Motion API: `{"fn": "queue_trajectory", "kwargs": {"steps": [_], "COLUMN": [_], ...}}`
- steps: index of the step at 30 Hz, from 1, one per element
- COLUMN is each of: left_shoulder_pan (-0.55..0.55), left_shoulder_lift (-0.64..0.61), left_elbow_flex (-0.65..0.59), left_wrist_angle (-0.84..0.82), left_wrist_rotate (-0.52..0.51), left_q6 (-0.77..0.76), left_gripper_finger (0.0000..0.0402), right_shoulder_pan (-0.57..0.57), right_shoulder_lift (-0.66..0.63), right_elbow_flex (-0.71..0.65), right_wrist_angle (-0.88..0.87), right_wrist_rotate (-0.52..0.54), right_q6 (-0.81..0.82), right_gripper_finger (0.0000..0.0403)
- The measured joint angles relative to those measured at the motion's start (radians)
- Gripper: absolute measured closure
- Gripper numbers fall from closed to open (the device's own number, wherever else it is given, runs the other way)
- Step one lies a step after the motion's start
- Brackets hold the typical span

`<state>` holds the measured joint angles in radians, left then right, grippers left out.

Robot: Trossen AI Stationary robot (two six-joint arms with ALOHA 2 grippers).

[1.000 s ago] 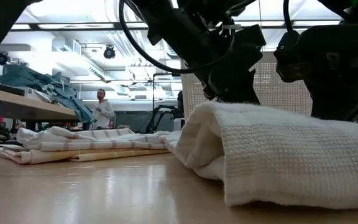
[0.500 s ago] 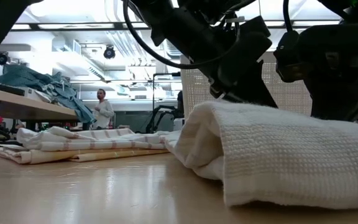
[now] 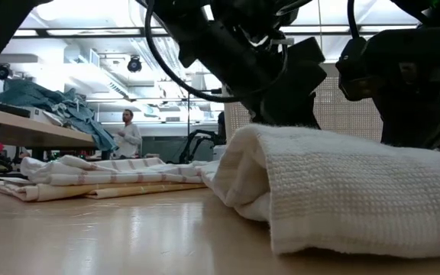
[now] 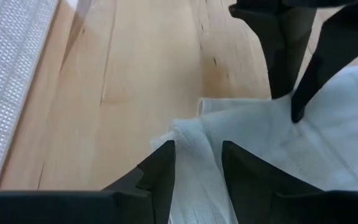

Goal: Fold towel
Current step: Fold the light gray patterned towel

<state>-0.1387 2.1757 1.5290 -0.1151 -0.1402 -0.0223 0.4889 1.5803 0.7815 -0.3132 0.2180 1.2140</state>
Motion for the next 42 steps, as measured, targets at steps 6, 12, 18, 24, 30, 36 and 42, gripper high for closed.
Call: {"fn": "queue_trajectory", "kwargs": {"steps": [6,12,18,24,30,36,42], "left_shoulder_pan": [0.0,0.002,0.002,0.006,0.013,0.02,0.024], "left_shoulder_lift": [0.0,0.007,0.017,0.018,0.018,0.017,0.002], "left_elbow_flex": [-0.013,-0.011,-0.012,-0.012,-0.012,-0.012,-0.012], "left_wrist_angle": [0.056,0.056,0.056,0.052,0.047,0.042,0.029], "left_wrist_rotate": [-0.011,-0.064,-0.079,-0.083,-0.086,-0.179,-0.119], "left_q6": [-0.022,-0.023,-0.022,-0.024,-0.052,-0.07,-0.045], "left_gripper_finger": [0.0276,0.0292,0.0343,0.0391,0.0398,0.0401,0.04], "right_shoulder_pan": [0.0,0.0,0.0,0.0,0.0,0.0,0.0], "right_shoulder_lift": [0.0,0.0,0.0,0.0,0.0,0.0,0.0], "right_elbow_flex": [0.0,0.0,0.0,0.0,0.0,0.0,0.0], "right_wrist_angle": [0.004,0.006,0.011,0.011,0.011,0.012,0.011], "right_wrist_rotate": [0.0,-0.005,-0.007,-0.008,-0.01,-0.017,-0.017], "right_q6": [-0.001,0.001,-0.001,-0.001,-0.006,-0.008,-0.01], "right_gripper_finger": [0.0384,0.0383,0.0385,0.0383,0.0386,0.0385,0.0385]}}
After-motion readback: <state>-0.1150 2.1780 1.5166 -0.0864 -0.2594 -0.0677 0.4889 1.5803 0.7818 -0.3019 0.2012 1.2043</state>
